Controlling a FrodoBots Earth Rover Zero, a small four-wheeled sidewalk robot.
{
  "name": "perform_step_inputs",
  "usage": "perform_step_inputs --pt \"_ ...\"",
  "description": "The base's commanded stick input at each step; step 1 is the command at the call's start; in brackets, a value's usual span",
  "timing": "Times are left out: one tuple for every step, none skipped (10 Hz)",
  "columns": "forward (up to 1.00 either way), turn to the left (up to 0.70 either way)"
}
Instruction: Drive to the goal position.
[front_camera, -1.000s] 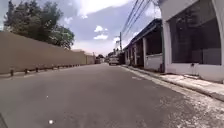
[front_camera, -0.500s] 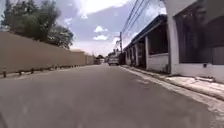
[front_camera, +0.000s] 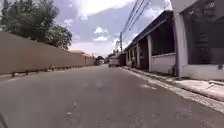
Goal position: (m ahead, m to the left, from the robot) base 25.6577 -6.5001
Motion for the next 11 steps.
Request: perform_step_inputs --pt "1.00 0.01" --pt "1.00 0.01" --pt "1.00 0.01" --pt "1.00 0.01" --pt "1.00 0.01" --pt "1.00 0.01" --pt "1.00 0.01" --pt "1.00 0.01" --pt "1.00 0.01" --pt "1.00 0.01" --pt "1.00 0.01"
